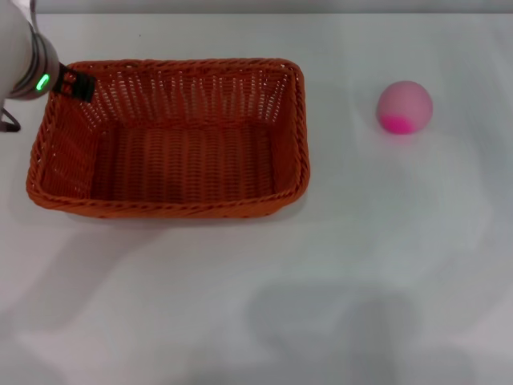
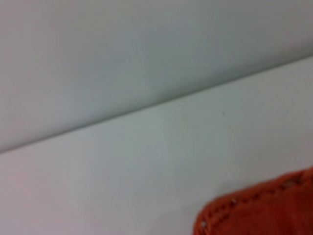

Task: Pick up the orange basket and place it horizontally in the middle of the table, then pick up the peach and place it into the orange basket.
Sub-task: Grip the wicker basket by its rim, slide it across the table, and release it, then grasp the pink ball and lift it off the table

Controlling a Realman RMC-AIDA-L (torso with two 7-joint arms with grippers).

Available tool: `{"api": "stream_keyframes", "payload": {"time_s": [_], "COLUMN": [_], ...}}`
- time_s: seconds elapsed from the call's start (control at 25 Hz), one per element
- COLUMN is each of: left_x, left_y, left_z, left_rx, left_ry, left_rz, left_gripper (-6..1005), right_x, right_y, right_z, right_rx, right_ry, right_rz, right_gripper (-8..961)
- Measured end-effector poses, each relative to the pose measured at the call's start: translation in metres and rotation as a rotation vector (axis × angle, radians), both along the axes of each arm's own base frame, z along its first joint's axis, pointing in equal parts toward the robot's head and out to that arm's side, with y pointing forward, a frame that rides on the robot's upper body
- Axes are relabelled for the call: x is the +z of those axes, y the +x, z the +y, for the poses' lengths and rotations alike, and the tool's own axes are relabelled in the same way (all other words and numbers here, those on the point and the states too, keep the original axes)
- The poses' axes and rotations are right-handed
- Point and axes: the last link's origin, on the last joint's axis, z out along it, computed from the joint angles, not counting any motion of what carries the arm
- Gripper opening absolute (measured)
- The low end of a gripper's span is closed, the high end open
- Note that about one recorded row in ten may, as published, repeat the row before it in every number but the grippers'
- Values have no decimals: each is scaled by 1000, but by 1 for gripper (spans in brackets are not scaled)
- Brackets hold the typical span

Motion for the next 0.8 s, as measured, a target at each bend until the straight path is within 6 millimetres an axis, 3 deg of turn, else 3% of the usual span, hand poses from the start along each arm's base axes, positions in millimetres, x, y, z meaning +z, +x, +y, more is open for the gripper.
{"api": "stream_keyframes", "payload": {"time_s": [0.28, 0.64, 0.8], "left_x": [30, 84, 95], "left_y": [5, -14, -27], "left_z": [-5, -26, -32], "left_rx": [-8, 19, 49], "left_ry": [103, 306, 357], "left_rz": [-9, -81, -104], "left_gripper": [497, 496, 497], "right_x": [-4, -2, -1], "right_y": [-1, -8, -10], "right_z": [0, 3, 5], "right_rx": [11, 36, 46], "right_ry": [-42, -61, -65], "right_rz": [-34, -37, -33], "right_gripper": [411, 415, 416]}}
